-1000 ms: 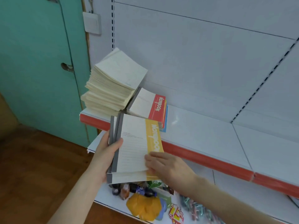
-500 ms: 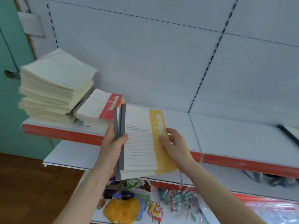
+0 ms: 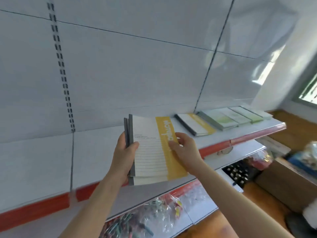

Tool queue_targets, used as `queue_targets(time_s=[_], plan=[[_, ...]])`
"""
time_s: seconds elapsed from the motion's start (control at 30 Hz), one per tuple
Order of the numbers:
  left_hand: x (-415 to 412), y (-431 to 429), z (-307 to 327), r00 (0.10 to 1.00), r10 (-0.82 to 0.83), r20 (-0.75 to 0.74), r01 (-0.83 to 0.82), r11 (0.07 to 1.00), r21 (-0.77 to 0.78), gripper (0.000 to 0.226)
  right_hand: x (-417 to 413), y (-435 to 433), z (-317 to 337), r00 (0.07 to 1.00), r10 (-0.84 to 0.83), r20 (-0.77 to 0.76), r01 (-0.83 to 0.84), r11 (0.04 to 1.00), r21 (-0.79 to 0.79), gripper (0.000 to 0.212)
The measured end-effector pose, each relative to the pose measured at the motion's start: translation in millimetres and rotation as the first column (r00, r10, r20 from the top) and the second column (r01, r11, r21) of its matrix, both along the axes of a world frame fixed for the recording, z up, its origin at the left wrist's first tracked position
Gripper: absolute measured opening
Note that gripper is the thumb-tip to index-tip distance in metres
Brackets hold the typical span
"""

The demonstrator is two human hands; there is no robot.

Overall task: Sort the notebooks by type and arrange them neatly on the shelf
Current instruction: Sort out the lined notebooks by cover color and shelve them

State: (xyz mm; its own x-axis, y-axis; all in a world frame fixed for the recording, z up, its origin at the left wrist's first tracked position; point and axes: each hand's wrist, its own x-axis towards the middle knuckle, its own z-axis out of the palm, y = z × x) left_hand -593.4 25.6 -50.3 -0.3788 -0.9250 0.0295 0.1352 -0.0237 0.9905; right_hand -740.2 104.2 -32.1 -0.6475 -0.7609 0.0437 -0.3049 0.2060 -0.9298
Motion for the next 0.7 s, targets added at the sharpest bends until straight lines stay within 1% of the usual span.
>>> queue_targets(time_s=[0.07, 0.13, 0.23, 0.3, 0.4, 0.57, 0.67, 0.7], plan=[[-52, 1, -2, 0.998, -0.052, 0.026, 0.053, 0.998, -0.019, 0.035, -43, 13, 0, 0.996, -0.093, -0.016, 0.093, 0.996, 0.005, 0.037], [-103, 0, -4, 0.995, -0.094, 0.046, 0.096, 0.994, -0.049, 0.032, -84, 21, -2, 0.983, -0.178, -0.044, 0.179, 0.984, 0.014, 0.040], [-172, -7, -11, 0.988, -0.127, 0.088, 0.134, 0.988, -0.074, 0.023, -146, 20, -4, 0.963, -0.266, -0.042, 0.268, 0.962, 0.042, 0.042], [-214, -21, -21, 0.982, -0.144, 0.120, 0.153, 0.986, -0.069, 0.017, -184, 12, -5, 0.961, -0.273, -0.048, 0.275, 0.960, 0.050, 0.036], [-266, -44, -36, 0.973, -0.147, 0.177, 0.158, 0.986, -0.053, 0.017, -234, -6, -10, 0.961, -0.273, -0.031, 0.275, 0.958, 0.081, 0.032], [-325, -72, -45, 0.961, -0.054, 0.270, 0.074, 0.995, -0.066, 0.011, -298, -43, -28, 0.966, -0.259, -0.008, 0.259, 0.961, 0.099, 0.030], [-353, -82, -48, 0.950, 0.031, 0.310, -0.004, 0.996, -0.086, 0.023, -335, -67, -37, 0.974, -0.226, -0.016, 0.226, 0.967, 0.117, 0.037], [-363, -86, -50, 0.947, 0.057, 0.317, -0.027, 0.995, -0.097, 0.023, -348, -76, -38, 0.979, -0.201, -0.023, 0.202, 0.971, 0.125, 0.038]])
